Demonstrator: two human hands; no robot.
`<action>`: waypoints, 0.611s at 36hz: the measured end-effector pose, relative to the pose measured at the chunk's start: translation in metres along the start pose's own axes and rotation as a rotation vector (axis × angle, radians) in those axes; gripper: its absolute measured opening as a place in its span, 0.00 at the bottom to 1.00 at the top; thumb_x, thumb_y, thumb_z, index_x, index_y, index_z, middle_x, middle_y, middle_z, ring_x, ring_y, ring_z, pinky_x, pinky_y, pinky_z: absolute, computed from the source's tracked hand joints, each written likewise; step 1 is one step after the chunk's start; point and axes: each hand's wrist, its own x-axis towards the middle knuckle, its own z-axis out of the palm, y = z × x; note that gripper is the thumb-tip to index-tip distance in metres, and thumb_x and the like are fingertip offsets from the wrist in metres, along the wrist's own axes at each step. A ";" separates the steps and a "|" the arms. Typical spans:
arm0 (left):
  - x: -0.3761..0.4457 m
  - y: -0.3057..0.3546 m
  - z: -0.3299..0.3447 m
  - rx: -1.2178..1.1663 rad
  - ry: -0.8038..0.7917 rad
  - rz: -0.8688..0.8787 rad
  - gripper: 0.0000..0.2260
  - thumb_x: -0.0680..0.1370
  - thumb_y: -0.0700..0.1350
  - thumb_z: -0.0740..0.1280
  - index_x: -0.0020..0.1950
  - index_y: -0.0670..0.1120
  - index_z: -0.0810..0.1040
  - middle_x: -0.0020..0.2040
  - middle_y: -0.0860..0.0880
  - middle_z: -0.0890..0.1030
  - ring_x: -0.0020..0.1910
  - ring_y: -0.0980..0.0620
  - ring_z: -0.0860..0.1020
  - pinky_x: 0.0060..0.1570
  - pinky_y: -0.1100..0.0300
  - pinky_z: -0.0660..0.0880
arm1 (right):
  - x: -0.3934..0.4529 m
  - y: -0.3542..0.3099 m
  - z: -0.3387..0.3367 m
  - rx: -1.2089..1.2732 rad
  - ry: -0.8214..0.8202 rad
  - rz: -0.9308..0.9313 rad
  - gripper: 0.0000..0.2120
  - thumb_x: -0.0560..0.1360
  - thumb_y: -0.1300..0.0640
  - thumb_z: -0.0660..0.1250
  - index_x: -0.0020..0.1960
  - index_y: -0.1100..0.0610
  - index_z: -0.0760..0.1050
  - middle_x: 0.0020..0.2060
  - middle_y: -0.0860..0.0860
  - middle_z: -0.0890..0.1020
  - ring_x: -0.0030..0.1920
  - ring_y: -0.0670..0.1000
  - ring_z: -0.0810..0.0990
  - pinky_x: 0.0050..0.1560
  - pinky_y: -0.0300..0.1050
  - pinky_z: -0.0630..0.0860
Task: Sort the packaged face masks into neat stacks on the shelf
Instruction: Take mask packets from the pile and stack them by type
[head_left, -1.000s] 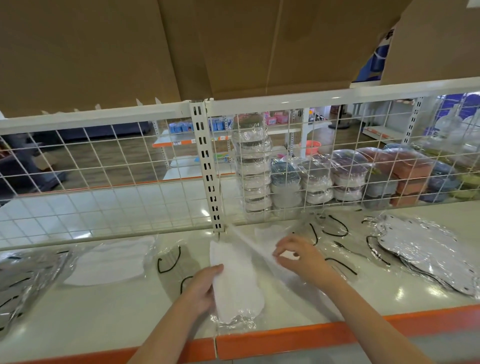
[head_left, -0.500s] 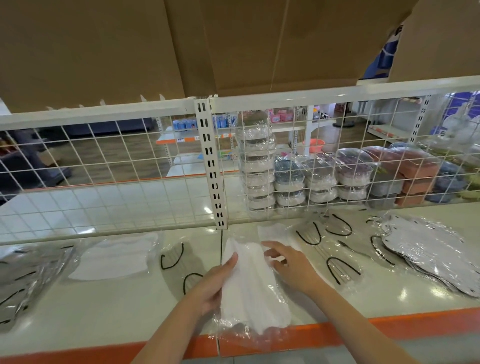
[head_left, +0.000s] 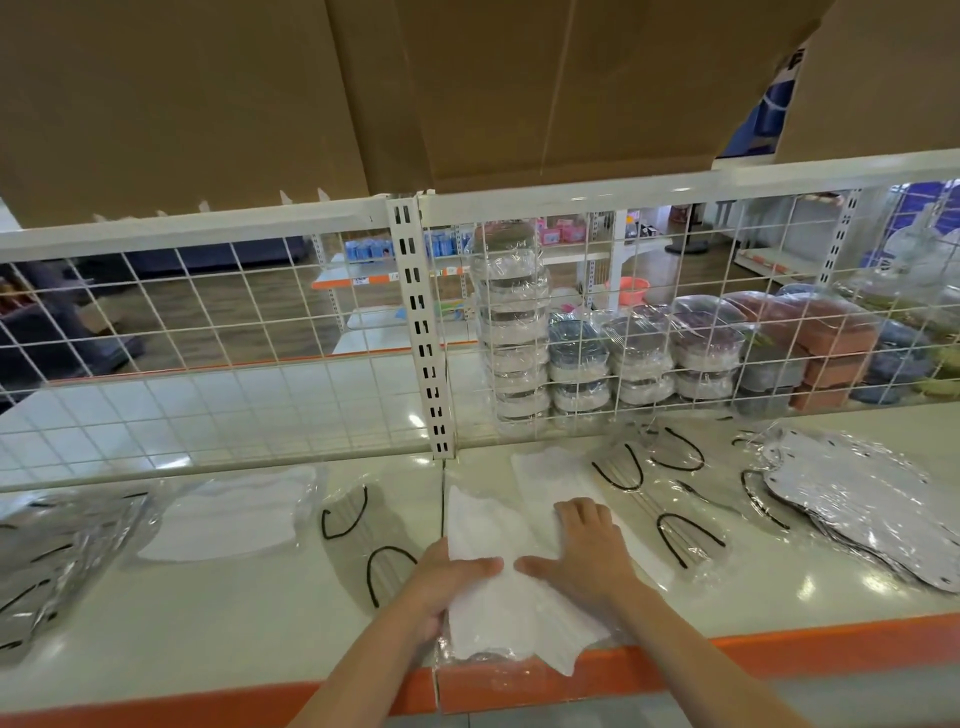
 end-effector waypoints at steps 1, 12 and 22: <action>0.001 -0.001 0.002 0.026 0.028 0.009 0.16 0.71 0.33 0.72 0.57 0.40 0.78 0.48 0.43 0.84 0.47 0.45 0.83 0.49 0.51 0.80 | 0.000 -0.001 0.001 0.065 0.002 -0.006 0.37 0.70 0.33 0.63 0.69 0.54 0.62 0.66 0.50 0.65 0.67 0.52 0.61 0.66 0.44 0.62; 0.000 0.011 -0.021 -0.127 0.197 0.028 0.06 0.79 0.36 0.60 0.50 0.43 0.76 0.44 0.43 0.81 0.43 0.44 0.79 0.42 0.54 0.75 | 0.006 0.015 -0.010 -0.028 -0.002 0.036 0.21 0.76 0.48 0.61 0.64 0.59 0.67 0.62 0.52 0.68 0.63 0.53 0.64 0.64 0.42 0.63; -0.002 0.004 -0.030 -0.238 0.266 -0.022 0.17 0.81 0.49 0.60 0.63 0.39 0.75 0.52 0.41 0.82 0.49 0.44 0.80 0.43 0.55 0.76 | 0.004 -0.008 -0.016 0.364 0.171 0.087 0.07 0.74 0.61 0.62 0.38 0.54 0.69 0.40 0.49 0.77 0.42 0.50 0.74 0.41 0.39 0.70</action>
